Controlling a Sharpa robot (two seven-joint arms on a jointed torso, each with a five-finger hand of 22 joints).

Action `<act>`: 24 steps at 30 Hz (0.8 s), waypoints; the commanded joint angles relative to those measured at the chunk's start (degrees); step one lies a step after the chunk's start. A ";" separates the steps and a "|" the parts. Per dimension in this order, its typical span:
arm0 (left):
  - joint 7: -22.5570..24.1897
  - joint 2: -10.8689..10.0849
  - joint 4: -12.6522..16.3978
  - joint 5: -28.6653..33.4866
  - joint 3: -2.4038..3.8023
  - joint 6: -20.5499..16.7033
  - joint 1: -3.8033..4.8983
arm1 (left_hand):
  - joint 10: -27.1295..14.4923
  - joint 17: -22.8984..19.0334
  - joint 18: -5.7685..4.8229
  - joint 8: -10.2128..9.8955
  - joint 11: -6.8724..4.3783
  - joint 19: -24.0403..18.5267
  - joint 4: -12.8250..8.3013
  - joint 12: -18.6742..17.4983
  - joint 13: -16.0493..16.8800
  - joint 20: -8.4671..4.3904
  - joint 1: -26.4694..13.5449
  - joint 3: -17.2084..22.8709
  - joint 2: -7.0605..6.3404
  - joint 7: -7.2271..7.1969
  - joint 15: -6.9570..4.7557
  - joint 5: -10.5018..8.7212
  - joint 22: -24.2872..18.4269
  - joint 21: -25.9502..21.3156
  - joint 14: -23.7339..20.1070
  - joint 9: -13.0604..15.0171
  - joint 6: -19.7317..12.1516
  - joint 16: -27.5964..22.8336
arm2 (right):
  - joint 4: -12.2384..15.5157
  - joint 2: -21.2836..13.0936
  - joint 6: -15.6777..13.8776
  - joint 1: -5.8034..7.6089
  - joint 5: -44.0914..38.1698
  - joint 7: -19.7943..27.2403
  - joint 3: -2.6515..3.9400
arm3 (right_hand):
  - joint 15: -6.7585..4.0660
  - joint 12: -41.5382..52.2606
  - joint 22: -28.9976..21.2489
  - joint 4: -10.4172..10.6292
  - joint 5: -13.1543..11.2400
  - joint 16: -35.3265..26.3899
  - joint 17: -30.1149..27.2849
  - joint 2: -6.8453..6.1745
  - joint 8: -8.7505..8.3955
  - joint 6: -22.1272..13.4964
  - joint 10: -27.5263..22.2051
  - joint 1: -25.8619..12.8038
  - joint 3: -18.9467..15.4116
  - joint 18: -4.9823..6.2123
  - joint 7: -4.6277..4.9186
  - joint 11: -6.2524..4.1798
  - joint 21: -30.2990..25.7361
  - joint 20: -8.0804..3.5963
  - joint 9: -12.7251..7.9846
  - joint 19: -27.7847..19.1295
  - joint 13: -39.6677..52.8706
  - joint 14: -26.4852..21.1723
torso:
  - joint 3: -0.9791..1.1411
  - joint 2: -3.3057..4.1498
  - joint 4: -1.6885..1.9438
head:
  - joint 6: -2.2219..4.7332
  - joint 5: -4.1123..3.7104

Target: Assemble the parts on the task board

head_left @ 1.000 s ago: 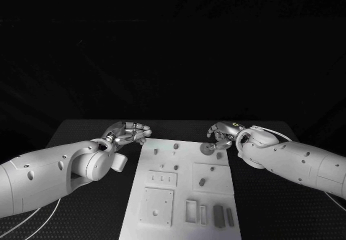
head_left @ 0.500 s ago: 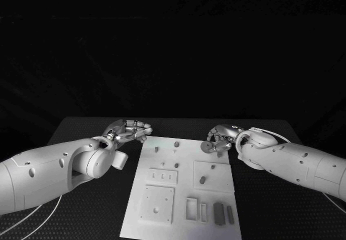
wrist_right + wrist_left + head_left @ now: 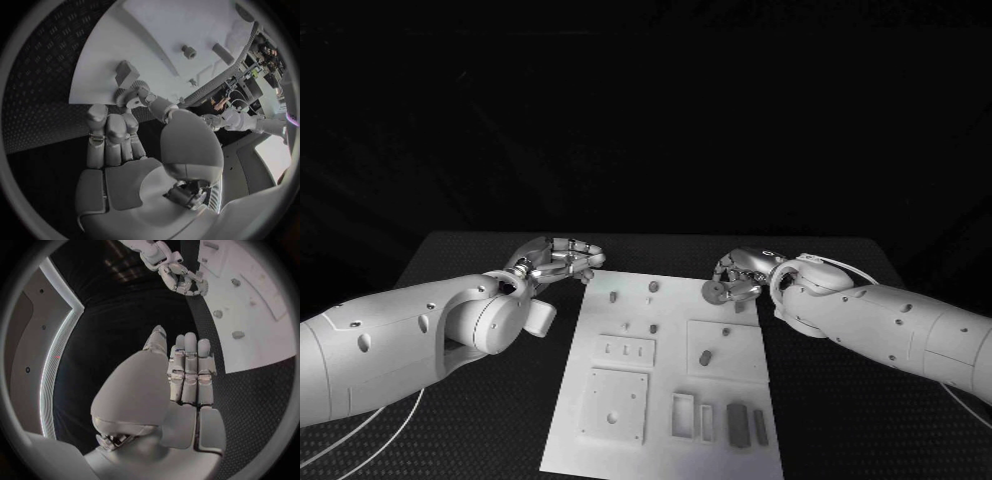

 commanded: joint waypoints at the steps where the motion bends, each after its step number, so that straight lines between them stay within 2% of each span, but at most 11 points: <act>1: 0.35 0.19 0.05 -0.07 0.05 0.90 0.05 | 0.09 -0.07 1.10 -0.37 0.09 -0.44 0.03 -0.35 0.08 0.01 -0.51 -0.05 0.08 0.20 0.13 -0.36 0.67 0.33 -0.25 0.07 0.02 -0.38 | -0.12 0.21 1.92 -0.43 -0.03 0.41 -0.21 | -0.45 0.08 1.16 0.01 -0.20 -0.25 0.15 0.11 0.15 4.69 0.03 -0.33 0.22 2.66 0.68 -0.41 0.38 0.04 0.02 -0.57 -0.04 0.03 | -0.02 0.04 -0.01 | -0.09 0.06; 9: 0.24 0.29 -0.03 -0.07 0.05 1.01 0.05 | 0.09 -0.07 1.10 -0.39 0.09 -0.45 0.02 -0.38 0.10 0.01 -0.51 -0.03 0.10 0.20 0.13 -0.36 0.67 0.33 -0.25 0.08 0.02 -0.38 | -0.58 0.67 1.93 -0.74 -1.81 0.02 -0.30 | -0.45 0.03 1.16 0.06 -0.15 -0.30 0.22 0.04 0.16 4.76 -0.07 -0.54 0.16 2.66 0.66 -0.43 0.47 0.05 0.03 -0.60 -0.10 0.03 | -0.03 0.01 0.00 | -0.32 -0.09; 12: 0.23 0.31 -0.07 -0.07 0.05 1.04 0.05 | 0.09 -0.07 1.10 -0.41 0.09 -0.46 0.02 -0.39 0.11 0.01 -0.52 -0.04 0.09 0.21 0.14 -0.36 0.67 0.33 -0.26 0.08 0.01 -0.39 | -0.53 0.70 1.35 -1.01 -4.34 -0.17 -0.34 | -0.47 0.07 1.16 0.11 -0.14 -0.32 0.28 -0.17 0.16 4.80 -0.03 -0.73 0.07 2.66 0.65 -0.44 0.54 0.06 0.04 -0.62 -0.08 0.05 | 0.03 -0.06 -0.06 | -0.44 -0.12; 20: 0.16 0.25 -0.01 -0.07 0.05 1.16 0.05 | 0.10 -0.07 1.10 -0.44 0.09 -0.47 0.02 -0.42 0.13 0.01 -0.52 -0.02 0.11 0.21 0.14 -0.36 0.67 0.33 -0.27 0.10 -0.01 -0.40 | -0.03 0.79 0.04 -1.52 -7.60 -0.54 -0.48 | -0.52 0.23 1.12 0.21 -0.05 -0.38 0.44 -0.83 0.24 5.07 0.20 -0.83 0.12 2.66 0.56 -0.51 0.72 0.03 0.08 -0.56 -0.04 0.18 | 0.04 -0.08 -0.08 | -0.68 -0.11; 24: 0.15 0.23 0.04 -0.08 0.05 1.17 0.05 | 0.11 -0.06 1.10 -0.45 0.09 -0.47 0.02 -0.43 0.15 0.02 -0.52 -0.01 0.12 0.22 0.14 -0.36 0.66 0.33 -0.27 0.10 0.00 -0.40 | 0.15 0.76 -0.23 -1.65 -8.85 -0.59 -0.52 | -0.58 0.22 1.09 0.37 -0.06 -0.43 0.53 -0.93 0.39 5.44 0.26 -0.83 0.27 2.66 0.46 -0.60 0.82 0.03 0.16 -0.51 -0.10 0.27 | 0.03 -0.07 -0.01 | -0.58 -0.17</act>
